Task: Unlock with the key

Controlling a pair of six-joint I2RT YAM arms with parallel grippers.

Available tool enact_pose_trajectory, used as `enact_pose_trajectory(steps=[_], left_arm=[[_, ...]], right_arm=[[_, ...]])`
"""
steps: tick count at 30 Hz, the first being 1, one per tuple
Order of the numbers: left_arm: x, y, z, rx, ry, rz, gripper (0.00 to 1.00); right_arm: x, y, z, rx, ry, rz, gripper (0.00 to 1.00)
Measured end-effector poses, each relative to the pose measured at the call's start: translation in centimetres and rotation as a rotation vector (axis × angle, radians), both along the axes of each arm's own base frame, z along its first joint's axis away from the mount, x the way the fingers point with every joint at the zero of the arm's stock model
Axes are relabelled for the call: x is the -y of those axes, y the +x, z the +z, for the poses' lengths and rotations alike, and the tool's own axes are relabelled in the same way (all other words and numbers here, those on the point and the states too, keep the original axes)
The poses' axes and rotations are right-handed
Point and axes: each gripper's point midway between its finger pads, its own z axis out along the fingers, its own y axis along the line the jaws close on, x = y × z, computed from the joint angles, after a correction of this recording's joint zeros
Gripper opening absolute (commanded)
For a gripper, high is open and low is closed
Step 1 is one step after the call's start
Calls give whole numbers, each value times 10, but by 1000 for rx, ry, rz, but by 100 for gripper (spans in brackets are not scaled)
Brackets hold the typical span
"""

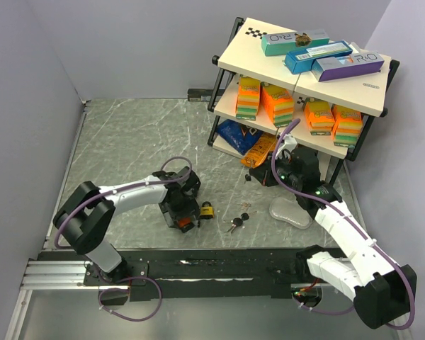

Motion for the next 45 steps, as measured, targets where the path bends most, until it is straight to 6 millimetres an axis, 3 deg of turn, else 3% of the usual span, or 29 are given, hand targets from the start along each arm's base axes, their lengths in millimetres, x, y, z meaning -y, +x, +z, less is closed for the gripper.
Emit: enact_pose_trajectory(steps=[15, 18, 19, 21, 22, 23, 30, 34, 38, 45], left_arm=[[-11, 1, -7, 3, 58, 59, 64], [-12, 0, -10, -7, 67, 59, 51], [-13, -1, -10, -11, 71, 59, 36], [-14, -2, -10, -17, 73, 60, 21], [-11, -1, -9, -12, 63, 54, 8], [-11, -1, -9, -12, 61, 58, 4], [-10, 6, 0, 25, 62, 61, 1], [8, 31, 38, 155, -32, 68, 1], [31, 59, 101, 365, -232, 87, 1], [49, 88, 196, 704, -588, 82, 1]], right_arm=[[-1, 0, 1, 3, 2, 8, 0], [-1, 0, 1, 4, 2, 8, 0], [-1, 0, 1, 4, 2, 8, 0], [-1, 0, 1, 4, 2, 8, 0], [-1, 0, 1, 4, 2, 8, 0], [-1, 0, 1, 4, 2, 8, 0], [0, 0, 0, 11, -11, 15, 0], [0, -2, -2, 12, -27, 23, 0], [-2, -6, -4, 18, -52, 46, 0], [-31, -24, 14, 59, -70, 187, 0]])
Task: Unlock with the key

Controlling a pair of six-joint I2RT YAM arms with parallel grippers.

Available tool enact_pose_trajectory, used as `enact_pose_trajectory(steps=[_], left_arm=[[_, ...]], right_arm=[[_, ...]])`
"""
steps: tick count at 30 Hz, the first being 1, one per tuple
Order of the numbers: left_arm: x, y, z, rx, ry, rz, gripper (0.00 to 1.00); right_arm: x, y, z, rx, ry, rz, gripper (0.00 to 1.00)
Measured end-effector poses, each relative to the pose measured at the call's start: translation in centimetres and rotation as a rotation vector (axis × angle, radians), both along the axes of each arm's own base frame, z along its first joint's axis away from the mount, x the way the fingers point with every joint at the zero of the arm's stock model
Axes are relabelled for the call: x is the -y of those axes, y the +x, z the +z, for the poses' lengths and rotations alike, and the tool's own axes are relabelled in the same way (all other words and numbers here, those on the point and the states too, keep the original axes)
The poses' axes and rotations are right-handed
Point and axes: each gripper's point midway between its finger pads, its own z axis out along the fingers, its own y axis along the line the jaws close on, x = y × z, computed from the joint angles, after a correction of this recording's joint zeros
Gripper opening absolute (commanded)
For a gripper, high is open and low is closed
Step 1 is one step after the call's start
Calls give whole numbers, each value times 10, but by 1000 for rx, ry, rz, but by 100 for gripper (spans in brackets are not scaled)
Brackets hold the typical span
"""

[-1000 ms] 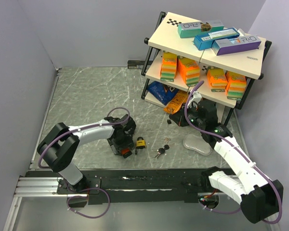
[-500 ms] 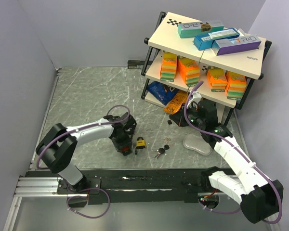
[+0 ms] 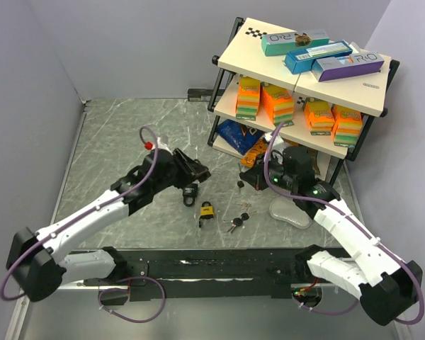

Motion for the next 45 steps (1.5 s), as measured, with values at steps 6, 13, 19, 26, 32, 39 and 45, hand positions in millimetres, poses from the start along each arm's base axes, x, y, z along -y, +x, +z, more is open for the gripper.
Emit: enact_pose_trajectory(steps=[6, 13, 19, 26, 32, 39, 45], left_arm=[[-15, 22, 8, 38, -70, 27, 1], [-9, 30, -28, -189, -63, 39, 1], [-1, 21, -40, -308, -118, 27, 1], [2, 24, -39, -324, -149, 28, 1], [-4, 32, -38, -325, -170, 40, 1], [-7, 36, -37, -331, -181, 36, 1], [-3, 32, -35, -333, -196, 10, 1]], right_arm=[[-31, -5, 20, -8, 27, 112, 0], [-57, -14, 0, -177, 4, 202, 0], [-70, -11, -12, -303, -26, 245, 0], [-81, -12, -19, -383, -24, 305, 0], [-84, -15, -20, -422, -27, 327, 0], [-86, -15, -27, -468, -43, 331, 0], [-90, -15, -29, -504, -46, 353, 0]])
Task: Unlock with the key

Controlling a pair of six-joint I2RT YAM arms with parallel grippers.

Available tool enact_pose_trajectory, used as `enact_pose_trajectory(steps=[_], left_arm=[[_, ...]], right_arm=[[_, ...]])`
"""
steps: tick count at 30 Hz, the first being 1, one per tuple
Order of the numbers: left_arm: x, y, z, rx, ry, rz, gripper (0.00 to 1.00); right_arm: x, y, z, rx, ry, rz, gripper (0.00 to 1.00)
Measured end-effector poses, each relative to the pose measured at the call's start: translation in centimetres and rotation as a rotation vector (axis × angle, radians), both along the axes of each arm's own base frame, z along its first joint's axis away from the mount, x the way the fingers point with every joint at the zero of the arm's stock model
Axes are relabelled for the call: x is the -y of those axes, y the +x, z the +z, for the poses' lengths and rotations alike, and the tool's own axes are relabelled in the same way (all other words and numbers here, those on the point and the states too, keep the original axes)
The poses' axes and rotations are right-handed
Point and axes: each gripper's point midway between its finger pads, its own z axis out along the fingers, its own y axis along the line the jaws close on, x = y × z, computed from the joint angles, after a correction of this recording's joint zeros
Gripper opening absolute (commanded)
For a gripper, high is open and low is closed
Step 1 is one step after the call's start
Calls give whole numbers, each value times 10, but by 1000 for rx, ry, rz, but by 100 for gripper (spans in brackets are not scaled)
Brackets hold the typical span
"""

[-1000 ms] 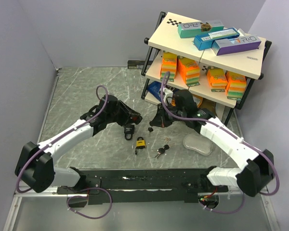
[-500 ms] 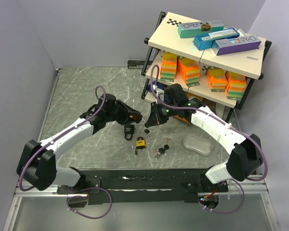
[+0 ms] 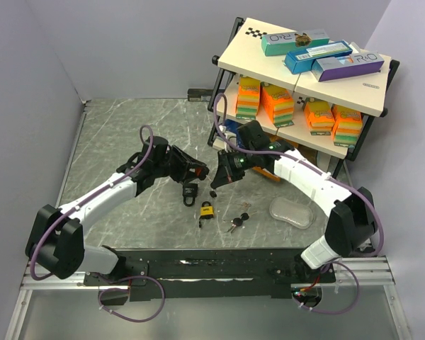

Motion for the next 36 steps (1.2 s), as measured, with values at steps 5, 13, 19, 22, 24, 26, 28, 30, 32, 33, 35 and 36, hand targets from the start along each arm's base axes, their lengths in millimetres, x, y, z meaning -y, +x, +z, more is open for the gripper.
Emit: enact_pose_trajectory(steps=[5, 13, 19, 22, 24, 26, 28, 30, 32, 33, 35, 36], left_arm=[[0, -2, -1, 0, 2, -5, 1], [0, -4, 0, 0, -2, -15, 1], [0, -4, 0, 0, -3, -17, 1], [0, -4, 0, 2, 0, -18, 1], [0, -3, -1, 5, 3, -18, 1], [0, -3, -1, 7, 5, -19, 1], [0, -3, -1, 7, 5, -20, 1], [0, -3, -1, 8, 6, -20, 1], [-1, -4, -1, 11, 9, -24, 1], [-1, -4, -1, 11, 9, -24, 1], [-1, -4, -1, 10, 10, -24, 1], [0, -4, -1, 11, 9, -25, 1]], right_arm=[[-3, 2, -4, -25, -3, 11, 0], [-4, 2, -4, -46, 4, 17, 0], [1, 7, -2, -70, 20, -9, 0], [3, 9, -2, -87, 30, -15, 0], [2, 9, -4, -99, 31, -13, 0], [2, 9, -6, -111, 30, -9, 0], [1, 8, -8, -122, 29, -6, 0], [1, 8, -10, -130, 26, -5, 0], [1, 7, -11, -135, 25, -4, 0], [1, 7, -11, -136, 26, -3, 0], [1, 7, -11, -138, 27, -1, 0], [1, 7, -11, -138, 30, 1, 0]])
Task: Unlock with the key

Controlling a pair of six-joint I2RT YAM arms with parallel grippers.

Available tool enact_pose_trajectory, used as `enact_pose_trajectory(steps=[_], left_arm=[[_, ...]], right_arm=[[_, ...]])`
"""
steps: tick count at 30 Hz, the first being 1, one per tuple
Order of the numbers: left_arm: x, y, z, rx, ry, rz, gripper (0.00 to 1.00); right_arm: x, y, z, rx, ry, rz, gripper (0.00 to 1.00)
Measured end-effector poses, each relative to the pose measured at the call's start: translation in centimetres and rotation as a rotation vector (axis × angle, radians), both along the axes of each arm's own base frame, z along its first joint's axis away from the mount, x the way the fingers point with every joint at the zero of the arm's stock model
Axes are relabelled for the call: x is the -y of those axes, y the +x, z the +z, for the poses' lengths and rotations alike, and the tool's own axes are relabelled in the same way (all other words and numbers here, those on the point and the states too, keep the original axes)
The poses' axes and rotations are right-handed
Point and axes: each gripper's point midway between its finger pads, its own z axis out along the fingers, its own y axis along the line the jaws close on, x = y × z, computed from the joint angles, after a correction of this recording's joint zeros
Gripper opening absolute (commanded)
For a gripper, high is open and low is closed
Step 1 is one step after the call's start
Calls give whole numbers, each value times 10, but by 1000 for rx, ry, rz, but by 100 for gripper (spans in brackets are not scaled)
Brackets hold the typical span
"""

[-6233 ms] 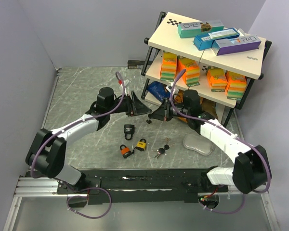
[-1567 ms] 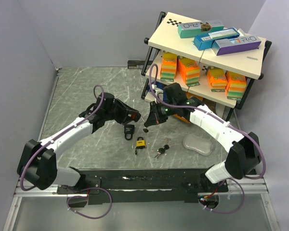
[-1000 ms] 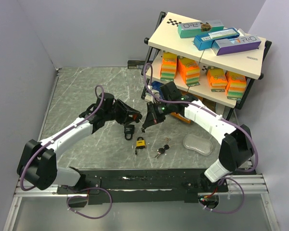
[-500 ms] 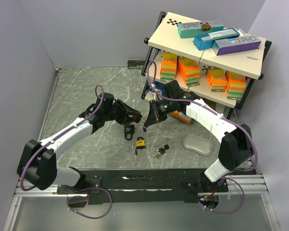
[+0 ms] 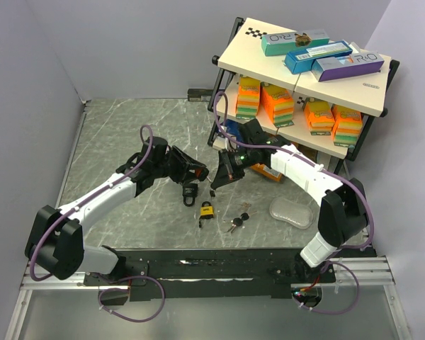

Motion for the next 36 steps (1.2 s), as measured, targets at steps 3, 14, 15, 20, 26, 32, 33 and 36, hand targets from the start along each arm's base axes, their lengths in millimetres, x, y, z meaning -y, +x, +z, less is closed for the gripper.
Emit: enact_pose_trajectory(steps=[3, 14, 15, 20, 26, 32, 33, 36], left_arm=[[1, -1, -1, -3, 0, -4, 1], [3, -2, -9, -18, 15, -15, 1], [3, -2, -9, -18, 15, -15, 1], [4, -3, -9, -19, 14, -22, 1], [4, -4, -11, -19, 19, -27, 1], [4, -3, -11, -16, 22, -27, 1], [4, -3, -11, -16, 22, -28, 1], [5, -4, -11, -13, 25, -32, 1]], right_arm=[[-1, -1, 1, 0, 6, 6, 0], [-1, -1, -1, -6, 5, 9, 0], [-1, -1, -1, -7, 5, 9, 0], [-2, 0, -2, -14, 5, 11, 0], [-3, 0, -3, -22, 5, 10, 0], [-4, 1, -4, -52, 14, 3, 0], [-4, 1, -4, -58, 17, 2, 0], [-5, 0, -5, -75, 21, 5, 0]])
